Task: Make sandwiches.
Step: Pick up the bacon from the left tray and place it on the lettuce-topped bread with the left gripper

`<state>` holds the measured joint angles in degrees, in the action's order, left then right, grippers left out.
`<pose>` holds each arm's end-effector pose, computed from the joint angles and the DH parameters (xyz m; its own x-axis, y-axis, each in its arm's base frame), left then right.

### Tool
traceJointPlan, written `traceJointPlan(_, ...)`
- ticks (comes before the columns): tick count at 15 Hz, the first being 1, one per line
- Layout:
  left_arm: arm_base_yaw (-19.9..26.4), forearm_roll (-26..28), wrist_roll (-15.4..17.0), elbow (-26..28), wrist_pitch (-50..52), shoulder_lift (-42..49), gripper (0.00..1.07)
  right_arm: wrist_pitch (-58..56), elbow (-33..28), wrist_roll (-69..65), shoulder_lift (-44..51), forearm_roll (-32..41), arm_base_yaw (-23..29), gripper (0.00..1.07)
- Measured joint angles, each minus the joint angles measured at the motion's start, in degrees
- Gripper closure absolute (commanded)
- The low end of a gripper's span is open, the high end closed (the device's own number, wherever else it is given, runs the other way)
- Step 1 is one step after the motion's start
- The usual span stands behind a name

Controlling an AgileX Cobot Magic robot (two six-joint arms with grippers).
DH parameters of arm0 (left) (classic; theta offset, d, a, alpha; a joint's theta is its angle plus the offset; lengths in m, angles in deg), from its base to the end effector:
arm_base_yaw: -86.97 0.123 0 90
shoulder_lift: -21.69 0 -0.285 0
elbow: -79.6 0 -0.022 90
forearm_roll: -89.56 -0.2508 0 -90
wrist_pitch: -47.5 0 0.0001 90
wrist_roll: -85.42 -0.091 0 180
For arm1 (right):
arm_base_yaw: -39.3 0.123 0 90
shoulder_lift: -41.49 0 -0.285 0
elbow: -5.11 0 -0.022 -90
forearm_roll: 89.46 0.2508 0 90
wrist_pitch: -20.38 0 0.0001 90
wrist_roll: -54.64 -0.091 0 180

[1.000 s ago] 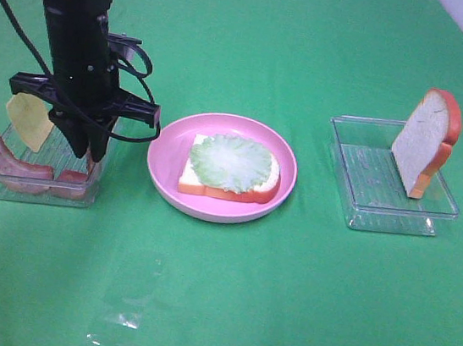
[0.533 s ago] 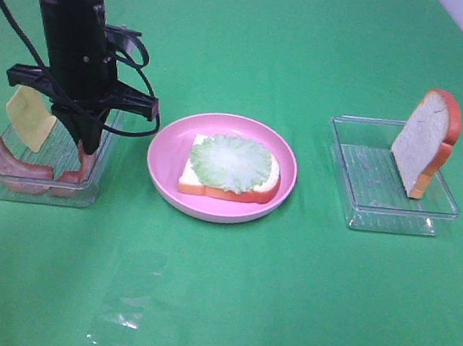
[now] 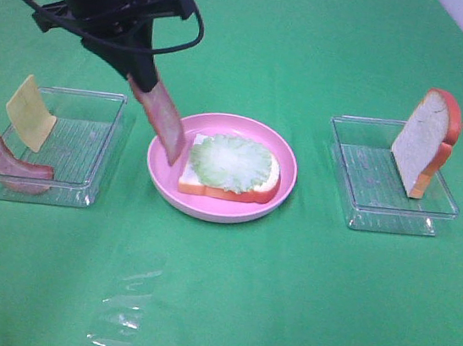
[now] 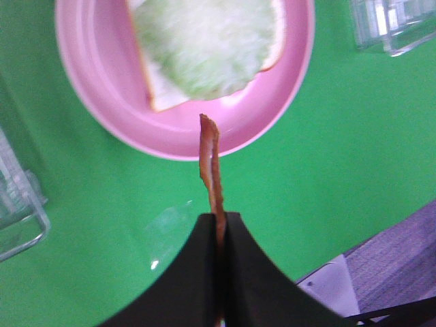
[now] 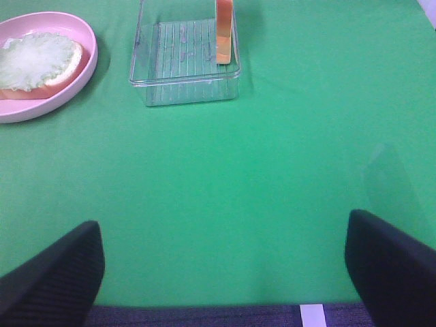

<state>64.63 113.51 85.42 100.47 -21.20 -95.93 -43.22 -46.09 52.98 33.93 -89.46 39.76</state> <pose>0.3637 -0.1867 0.2870 -0.9479 0.2301 -0.2202 0.3032 0.8634 -0.4031 -0.0027 0.0000 0.2606 -0.5352 0.0247 -0.8443 0.0075 0.9997 0.0245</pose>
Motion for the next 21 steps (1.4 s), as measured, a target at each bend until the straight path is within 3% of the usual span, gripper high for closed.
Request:
traceJointPlan(4,-2.4,10.2,-8.7,5.9,5.3,-5.4,1.07,0.0,0.0,0.0,0.0,0.0,0.0,0.15)
traceJointPlan(12,-8.2,14.3,-11.3,15.1,14.8,-20.1,1.07,0.0,0.0,0.0,0.0,0.0,0.0,0.15)
traceJointPlan(18,-8.4,11.6,-11.3,15.8,14.8,-23.0,1.07,0.0,0.0,0.0,0.0,0.0,0.0,0.15)
traceJointPlan(21,-8.4,2.5,-10.4,15.8,12.5,-23.0,1.07,0.0,0.0,0.0,0.0,0.0,0.0,0.15)
